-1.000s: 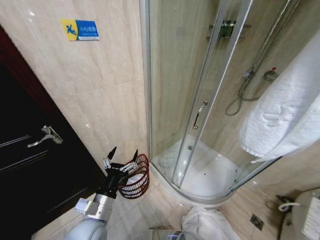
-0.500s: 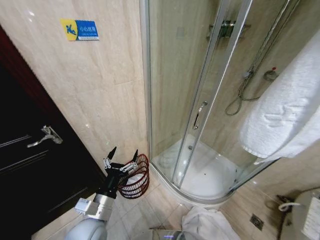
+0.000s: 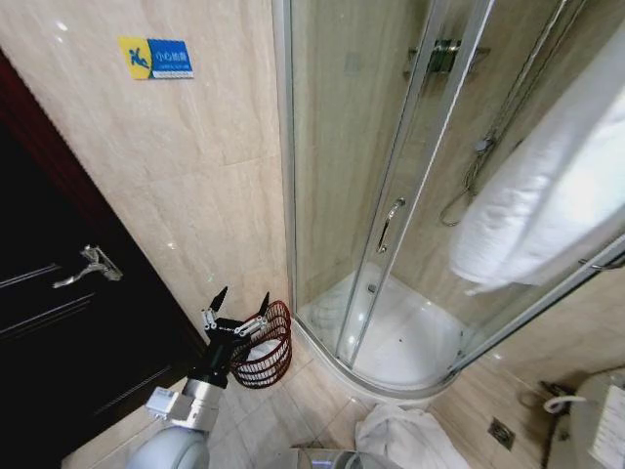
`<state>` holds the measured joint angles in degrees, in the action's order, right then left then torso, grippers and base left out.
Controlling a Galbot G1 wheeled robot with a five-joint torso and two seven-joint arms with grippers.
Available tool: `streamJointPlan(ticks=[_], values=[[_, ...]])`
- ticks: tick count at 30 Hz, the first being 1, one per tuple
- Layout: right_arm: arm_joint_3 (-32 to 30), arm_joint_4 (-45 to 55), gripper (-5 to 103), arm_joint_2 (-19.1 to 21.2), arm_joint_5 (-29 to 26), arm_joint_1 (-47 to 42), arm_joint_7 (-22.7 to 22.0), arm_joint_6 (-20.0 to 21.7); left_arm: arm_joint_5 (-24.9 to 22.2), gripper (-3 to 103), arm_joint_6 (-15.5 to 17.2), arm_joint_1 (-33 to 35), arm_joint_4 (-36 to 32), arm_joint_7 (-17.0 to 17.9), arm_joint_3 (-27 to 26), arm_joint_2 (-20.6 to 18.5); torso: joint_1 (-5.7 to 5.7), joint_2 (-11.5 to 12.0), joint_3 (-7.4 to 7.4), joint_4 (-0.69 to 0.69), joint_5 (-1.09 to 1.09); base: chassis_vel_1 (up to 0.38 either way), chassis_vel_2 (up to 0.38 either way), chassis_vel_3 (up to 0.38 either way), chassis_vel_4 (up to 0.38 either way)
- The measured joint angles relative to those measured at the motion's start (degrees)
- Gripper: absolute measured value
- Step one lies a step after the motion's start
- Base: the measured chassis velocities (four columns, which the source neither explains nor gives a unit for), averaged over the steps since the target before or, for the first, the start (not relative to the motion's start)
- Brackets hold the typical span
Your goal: Discard the used towel into the hamper.
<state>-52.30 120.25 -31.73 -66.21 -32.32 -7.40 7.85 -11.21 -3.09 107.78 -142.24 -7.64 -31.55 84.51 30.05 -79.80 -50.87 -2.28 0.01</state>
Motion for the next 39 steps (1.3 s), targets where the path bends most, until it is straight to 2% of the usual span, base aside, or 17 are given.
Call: streamJointPlan(ticks=[9,10,12,15,16,18,19,22,24,27,28,30,32,33,39], values=[[3.61,-3.82,101,2.74,1.59,4.47,0.67,2.12,0.00,100,0.00,0.00,0.00,0.00,0.00,0.00,0.00,0.00,0.00,0.00,-0.02,0.000,0.000,0.000,0.000],[3.62,-4.54,97,2.99,1.98,4.54,1.07,2.15,0.00,100,0.00,0.00,0.00,0.00,0.00,0.00,-0.01,0.00,0.00,0.00,-0.02,0.000,0.000,0.000,0.000],[3.40,-5.04,97,3.11,2.34,4.34,1.40,2.14,0.00,100,0.00,0.00,0.00,0.00,0.00,0.00,0.00,0.00,0.00,0.00,-0.01,0.000,0.000,0.000,0.000],[2.28,-4.91,82,3.18,2.66,2.91,1.71,1.97,0.00,100,0.00,0.00,0.00,0.00,0.00,0.00,0.00,0.00,0.00,0.01,0.00,0.000,0.000,0.000,0.000],[2.28,-4.91,82,3.18,2.66,2.91,1.71,1.97,0.00,100,0.00,0.00,0.00,0.00,0.00,0.00,0.00,0.00,0.00,0.01,0.00,0.000,0.000,0.000,0.000],[1.74,-4.46,71,3.26,2.82,2.11,1.78,1.80,0.00,100,0.00,0.00,0.00,0.00,0.00,0.00,-0.01,0.00,0.00,0.01,0.00,0.000,0.000,0.000,0.000],[1.74,-4.46,71,3.26,2.82,2.11,1.78,1.80,0.00,100,0.00,0.00,0.00,0.00,0.00,0.00,-0.01,0.00,0.00,0.01,0.00,0.000,0.000,0.000,0.000],[1.47,-4.22,54,3.65,2.85,2.02,1.87,1.73,0.00,100,0.00,0.00,0.00,0.00,0.00,0.00,0.00,0.00,0.00,0.00,-0.02,0.000,0.000,0.000,0.000],[1.37,-4.16,54,3.83,2.84,2.03,1.91,1.72,0.00,100,0.00,0.00,0.00,0.00,0.00,0.00,0.00,0.00,0.00,0.00,-0.01,0.000,0.000,0.000,0.000],[0.99,-3.97,38,4.29,2.71,2.02,1.95,1.71,0.00,100,0.00,0.00,0.00,0.00,0.00,0.00,0.00,0.00,0.00,0.00,-0.01,0.000,0.000,0.000,0.000],[0.99,-3.97,38,4.29,2.71,2.02,1.95,1.71,0.00,100,0.00,0.00,0.00,0.00,0.00,0.00,0.00,0.00,0.00,0.00,-0.01,0.000,0.000,0.000,0.000],[0.68,-3.89,27,4.59,2.50,1.91,2.06,1.69,0.00,100,0.00,0.00,0.00,0.00,0.00,0.00,-0.01,0.00,0.00,0.00,-0.01,0.000,0.000,0.000,0.000],[0.57,-3.89,27,4.70,2.42,1.85,2.12,1.67,0.00,100,0.00,0.00,0.00,0.00,0.00,0.00,-0.01,-0.01,0.00,0.00,-0.01,0.000,0.000,0.000,0.000],[0.37,-3.88,18,4.81,2.31,1.74,2.30,1.62,0.00,100,0.00,0.00,0.00,0.00,0.00,0.00,0.00,0.00,0.00,0.00,-0.01,0.000,0.000,0.000,0.000],[0.04,-3.71,11,4.91,2.24,1.37,2.44,1.28,0.00,100,0.00,0.00,0.00,0.00,0.00,0.00,0.00,0.00,0.00,0.00,-0.01,0.000,0.000,0.000,0.000]])
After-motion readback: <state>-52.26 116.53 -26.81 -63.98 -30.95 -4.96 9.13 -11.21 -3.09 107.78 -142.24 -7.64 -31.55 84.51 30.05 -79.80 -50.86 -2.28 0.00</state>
